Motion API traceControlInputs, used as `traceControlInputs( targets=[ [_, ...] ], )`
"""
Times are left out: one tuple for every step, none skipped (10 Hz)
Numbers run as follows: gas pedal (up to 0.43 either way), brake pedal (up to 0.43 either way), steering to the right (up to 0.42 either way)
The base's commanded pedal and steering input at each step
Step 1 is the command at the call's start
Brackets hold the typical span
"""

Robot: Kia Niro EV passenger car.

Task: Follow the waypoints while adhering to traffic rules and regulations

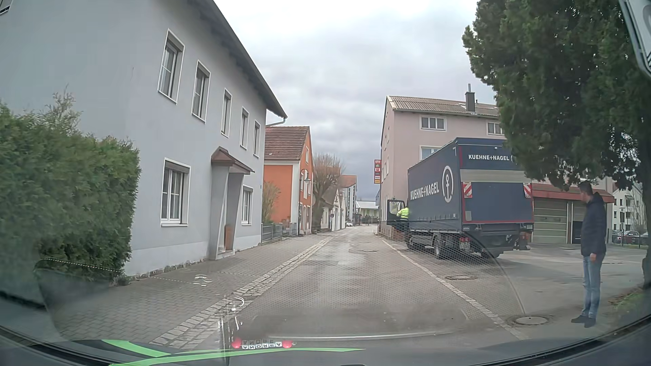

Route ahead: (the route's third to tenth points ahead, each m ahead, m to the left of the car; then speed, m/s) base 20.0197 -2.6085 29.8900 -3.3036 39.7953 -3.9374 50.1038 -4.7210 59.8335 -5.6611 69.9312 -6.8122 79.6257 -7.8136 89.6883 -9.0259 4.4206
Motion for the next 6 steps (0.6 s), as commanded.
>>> traceControlInputs(
  targets=[
    [0.209,0.0,0.019],
    [0.22,0.0,0.019],
    [0.22,0.0,0.02],
    [0.22,0.0,0.022],
    [0.22,0.0,0.024],
    [0.22,0.0,0.025]
  ],
)
